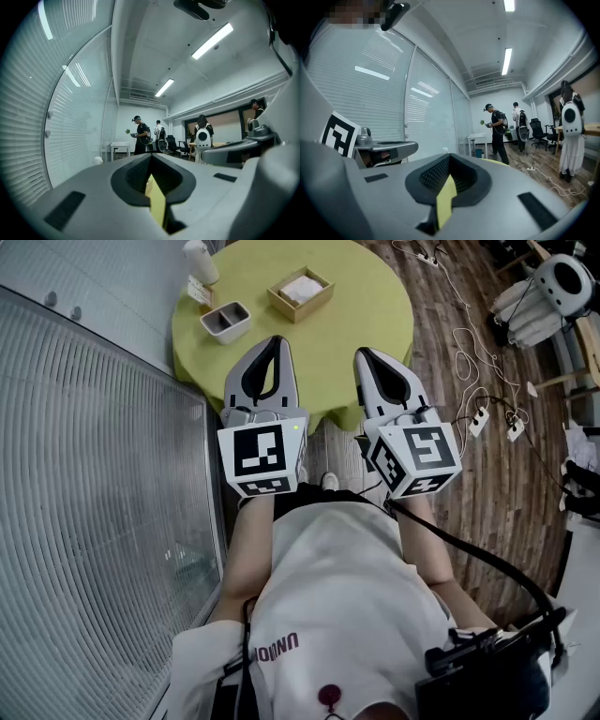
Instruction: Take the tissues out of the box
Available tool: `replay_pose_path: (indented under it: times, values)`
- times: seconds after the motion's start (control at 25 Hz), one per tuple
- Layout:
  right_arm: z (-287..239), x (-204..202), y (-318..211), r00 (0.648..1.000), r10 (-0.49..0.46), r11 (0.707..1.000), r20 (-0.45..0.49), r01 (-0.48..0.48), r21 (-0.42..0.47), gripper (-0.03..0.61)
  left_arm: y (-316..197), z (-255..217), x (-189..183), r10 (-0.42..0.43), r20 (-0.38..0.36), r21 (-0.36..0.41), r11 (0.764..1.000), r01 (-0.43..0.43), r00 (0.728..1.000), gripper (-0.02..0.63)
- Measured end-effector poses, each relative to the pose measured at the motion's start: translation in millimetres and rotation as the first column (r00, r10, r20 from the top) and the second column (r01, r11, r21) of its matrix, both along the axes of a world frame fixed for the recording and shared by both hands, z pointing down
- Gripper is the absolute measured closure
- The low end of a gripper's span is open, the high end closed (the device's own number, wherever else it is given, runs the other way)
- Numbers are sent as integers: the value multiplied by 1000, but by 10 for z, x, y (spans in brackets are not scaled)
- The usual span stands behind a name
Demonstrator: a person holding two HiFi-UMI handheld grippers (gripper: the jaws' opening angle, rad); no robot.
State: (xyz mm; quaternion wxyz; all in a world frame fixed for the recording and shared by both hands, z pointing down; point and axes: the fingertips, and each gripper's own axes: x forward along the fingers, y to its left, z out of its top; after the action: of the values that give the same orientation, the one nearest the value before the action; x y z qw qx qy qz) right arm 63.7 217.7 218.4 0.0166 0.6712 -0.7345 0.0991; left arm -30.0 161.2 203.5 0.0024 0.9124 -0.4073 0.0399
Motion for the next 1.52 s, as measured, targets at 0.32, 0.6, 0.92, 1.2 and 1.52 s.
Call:
replay_pose_path:
  times: [0.32, 0.6, 0.92, 1.2, 1.52]
  values:
    - [10, -60, -32, 1000, -7, 1000, -11, 7, -7, 560, -13, 9, -2, 14, -9, -3, 1000, -14, 1000, 604]
    - [41, -74, -74, 1000, 6, 1000, -11, -6, -10, 560, -34, 58, -25, 23, -12, -15, 1000, -23, 1000, 604]
    - [95, -110, -189, 999, 48, 998, -5, -48, -27, 558, -169, 189, -143, 25, -7, -50, 998, -26, 1000, 604]
    - [89, -149, -374, 997, 61, 998, -49, -62, -30, 558, -354, 511, -350, -17, -37, -155, 988, 11, 999, 604]
    - [211, 27, -555, 996, 84, 996, 5, -84, -15, 558, -512, 728, -309, -21, -2, -184, 983, 20, 1000, 604]
